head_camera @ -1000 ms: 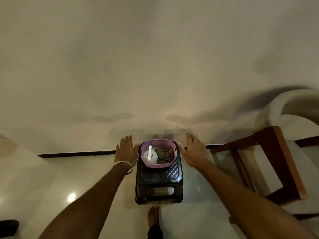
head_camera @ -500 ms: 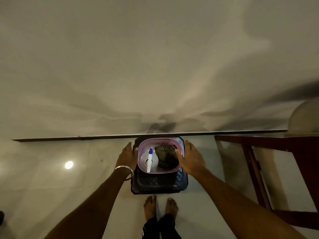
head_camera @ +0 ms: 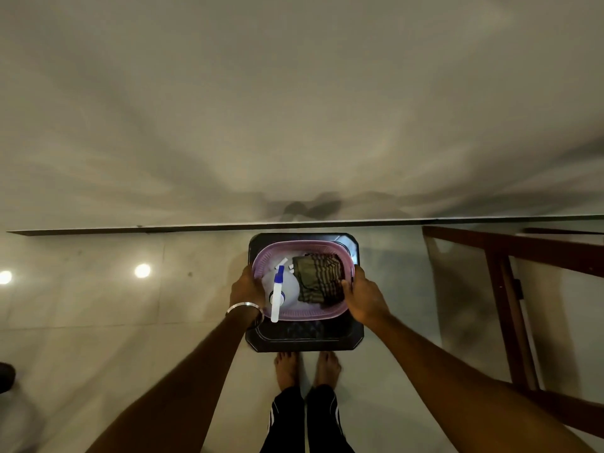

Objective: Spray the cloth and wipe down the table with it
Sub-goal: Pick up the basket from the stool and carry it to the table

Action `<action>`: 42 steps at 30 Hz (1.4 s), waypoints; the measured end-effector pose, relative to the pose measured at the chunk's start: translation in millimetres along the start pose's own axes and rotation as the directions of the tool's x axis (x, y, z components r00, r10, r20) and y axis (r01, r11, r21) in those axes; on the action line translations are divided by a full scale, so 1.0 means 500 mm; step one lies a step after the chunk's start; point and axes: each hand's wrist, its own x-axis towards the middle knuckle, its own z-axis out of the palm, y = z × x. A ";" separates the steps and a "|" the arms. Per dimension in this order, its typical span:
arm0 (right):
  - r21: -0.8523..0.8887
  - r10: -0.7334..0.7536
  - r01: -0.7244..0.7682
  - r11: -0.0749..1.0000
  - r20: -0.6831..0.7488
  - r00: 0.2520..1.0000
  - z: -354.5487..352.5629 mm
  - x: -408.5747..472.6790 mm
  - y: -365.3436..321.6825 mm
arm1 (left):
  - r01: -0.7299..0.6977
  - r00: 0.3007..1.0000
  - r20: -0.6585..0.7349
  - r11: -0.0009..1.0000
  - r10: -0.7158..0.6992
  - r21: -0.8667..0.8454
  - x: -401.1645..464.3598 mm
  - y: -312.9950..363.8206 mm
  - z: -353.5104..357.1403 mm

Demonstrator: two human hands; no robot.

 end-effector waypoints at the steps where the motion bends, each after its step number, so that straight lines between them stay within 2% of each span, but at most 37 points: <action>1: -0.009 0.012 -0.012 1.000 -0.003 1.000 0.002 0.004 -0.001 | -0.003 1.000 -0.003 1.000 0.003 0.020 0.002 -0.002 0.001; 5: -0.050 0.039 -0.040 0.998 -0.022 0.999 0.003 0.008 -0.013 | -0.043 0.999 0.006 0.995 0.042 0.094 0.004 -0.004 -0.003; 16: -0.071 0.008 -0.012 0.997 -0.058 0.998 -0.048 -0.040 -0.035 | -0.098 0.995 -0.003 0.982 0.100 0.160 -0.030 0.038 -0.044; 21: -0.066 0.024 -0.032 0.997 -0.117 0.993 -0.096 -0.088 -0.045 | -0.199 0.979 0.008 0.955 0.202 0.218 -0.062 0.084 -0.089; 27: -0.025 0.030 -0.035 0.999 -0.184 0.982 -0.170 -0.166 -0.063 | -0.285 0.957 0.016 0.927 0.290 0.242 -0.123 0.160 -0.149; 33: -0.021 -0.036 0.032 0.999 -0.248 0.968 -0.244 -0.243 -0.067 | -0.332 0.941 0.024 0.910 0.337 0.248 -0.207 0.240 -0.209; 42: 0.017 0.041 -0.038 0.999 -0.310 0.950 -0.323 -0.396 -0.030 | -0.425 0.904 0.076 0.867 0.421 0.260 -0.346 0.315 -0.238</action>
